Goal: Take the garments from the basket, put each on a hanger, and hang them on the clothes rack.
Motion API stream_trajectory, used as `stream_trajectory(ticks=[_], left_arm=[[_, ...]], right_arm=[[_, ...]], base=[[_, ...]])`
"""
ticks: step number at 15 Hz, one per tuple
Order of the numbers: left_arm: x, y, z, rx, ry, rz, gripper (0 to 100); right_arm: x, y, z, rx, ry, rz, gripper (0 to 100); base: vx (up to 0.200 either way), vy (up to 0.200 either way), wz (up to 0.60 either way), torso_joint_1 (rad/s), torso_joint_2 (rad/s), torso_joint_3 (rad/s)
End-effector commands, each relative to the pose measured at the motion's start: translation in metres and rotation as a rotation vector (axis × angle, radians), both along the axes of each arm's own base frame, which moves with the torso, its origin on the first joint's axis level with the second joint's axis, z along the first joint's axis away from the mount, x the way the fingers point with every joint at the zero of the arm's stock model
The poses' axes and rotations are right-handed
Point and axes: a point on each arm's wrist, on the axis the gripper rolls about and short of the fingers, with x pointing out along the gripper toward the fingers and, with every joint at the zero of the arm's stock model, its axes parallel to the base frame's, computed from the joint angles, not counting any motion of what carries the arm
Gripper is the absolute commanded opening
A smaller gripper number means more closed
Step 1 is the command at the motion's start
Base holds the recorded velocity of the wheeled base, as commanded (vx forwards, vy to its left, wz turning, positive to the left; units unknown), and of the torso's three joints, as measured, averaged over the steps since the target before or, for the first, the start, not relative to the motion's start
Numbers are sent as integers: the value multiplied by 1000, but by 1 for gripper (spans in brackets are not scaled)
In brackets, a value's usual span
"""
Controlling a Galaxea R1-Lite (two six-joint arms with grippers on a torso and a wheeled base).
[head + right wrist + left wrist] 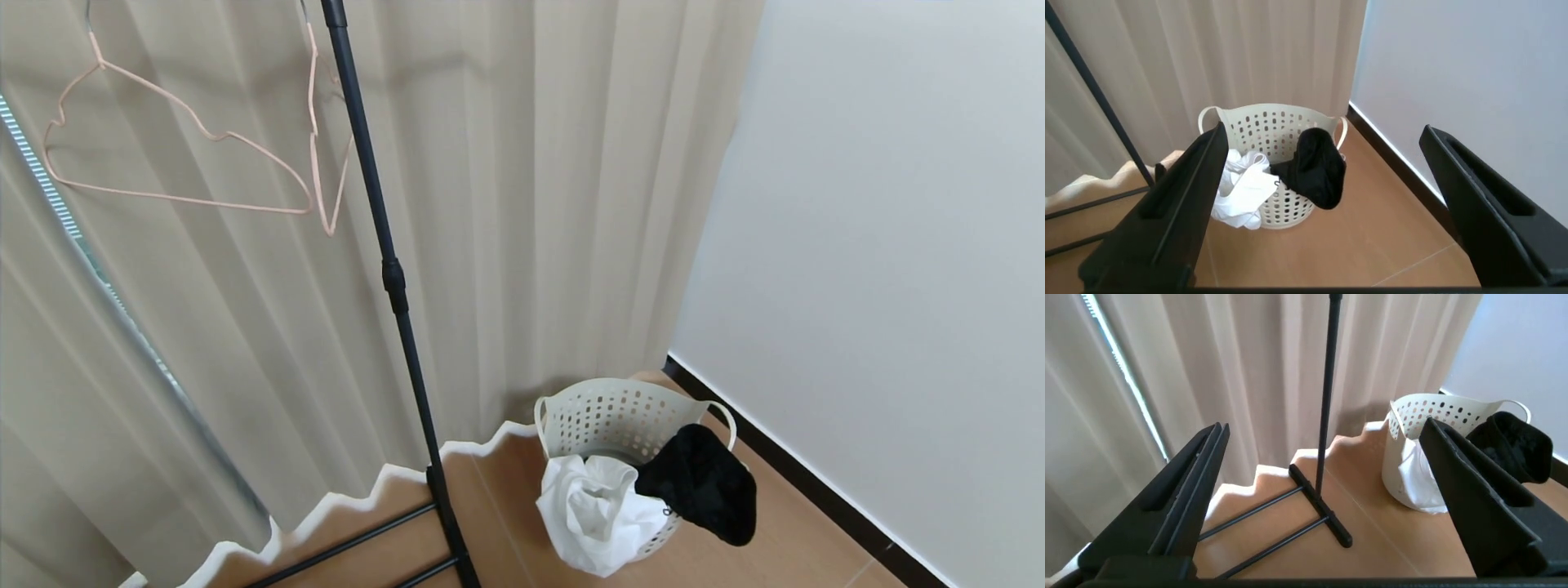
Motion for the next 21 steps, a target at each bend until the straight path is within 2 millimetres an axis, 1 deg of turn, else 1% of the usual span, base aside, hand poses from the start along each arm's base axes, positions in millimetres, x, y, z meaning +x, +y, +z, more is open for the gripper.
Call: stream_trajectory(ticks=[1,3,6,18,21], left_arm=[[0,0,0,-2,2,0,100],[0,0,0,-2,2,0,100],[0,0,0,0,2,0,100],[0,0,0,-3,3,-2,100],[0,0,0,-3,3,0,100]], right_arm=[[0,0,0,-1,2,0,100],[0,0,0,0,2,-2,100],[0,0,0,0,2,-2,100],[0,0,0,0,2,-2,100],[0,0,-1,-26,3,1,100]], base=[[0,0,0,-76,354,246],[0,0,0,-80,408,195],[0,0,0,-22,147,-56],[0,0,0,1,11,-191],[0,0,0,1,2,-201]])
